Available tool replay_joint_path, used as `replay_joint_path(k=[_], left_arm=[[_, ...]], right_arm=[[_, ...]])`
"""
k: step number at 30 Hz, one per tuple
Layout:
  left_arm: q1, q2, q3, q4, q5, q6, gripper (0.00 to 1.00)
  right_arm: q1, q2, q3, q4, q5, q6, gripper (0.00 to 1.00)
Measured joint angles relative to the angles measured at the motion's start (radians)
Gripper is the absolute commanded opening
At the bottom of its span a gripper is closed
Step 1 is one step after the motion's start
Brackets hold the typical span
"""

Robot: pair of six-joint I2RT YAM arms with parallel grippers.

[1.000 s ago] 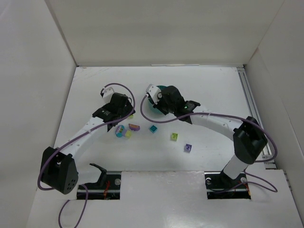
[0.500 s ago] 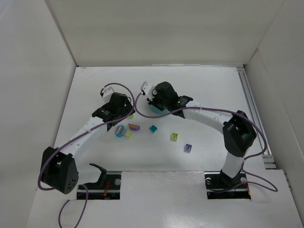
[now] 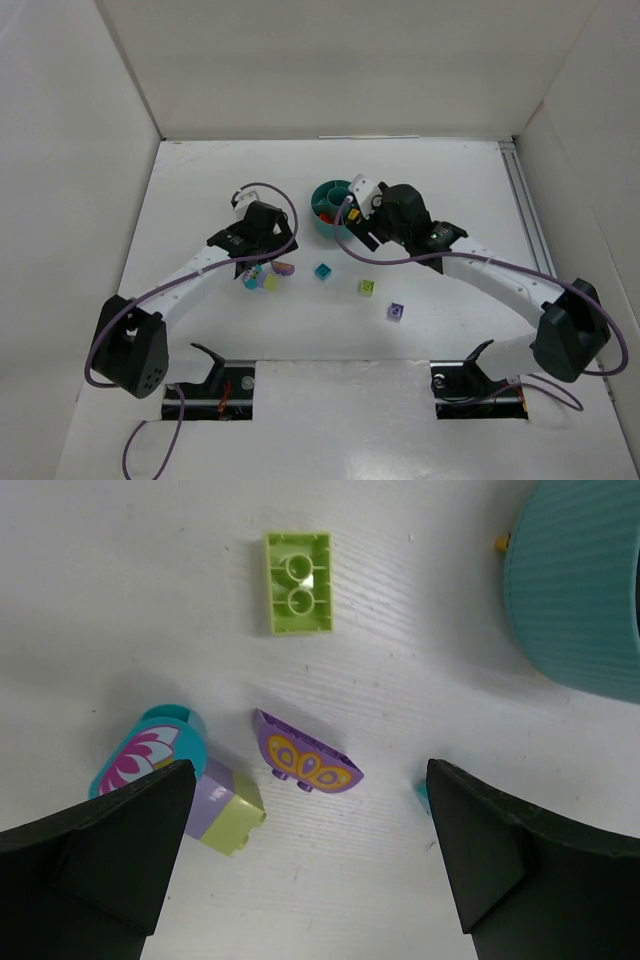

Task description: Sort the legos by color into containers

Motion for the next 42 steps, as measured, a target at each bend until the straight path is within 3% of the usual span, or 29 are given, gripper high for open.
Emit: replay_joint_path(k=[4,15,26,39,42], left_arm=[[-0.04,0.02,0.0,0.001,0.012,0.0,1.0],[-0.15,0.134,0.008,0.003,0.023,-0.032,0.96],[-0.149,0.224,0.021,-0.039,0.012,-0.217,0.94],[-0.097,0.284,0.047,-0.04,-0.032,-0.34,0.84],[-0.092,0.284,0.051,-0.047,-0.057,-0.364,0.75]], right_arm=[[-0.054,-0.094,-0.121,-0.001,0.006,0.035,0.96],[-0.184,-0.266,-0.289,-0.021,0.0,0.072,0.97],[-0.246,-0.282,-0.319,-0.022,-0.044,0.071,0.97],[-0.275,-0.287,-0.333,-0.022,-0.074,0.068,0.97],[-0.28,-0.287,-0.333,-0.022,-0.082,0.068,0.97]])
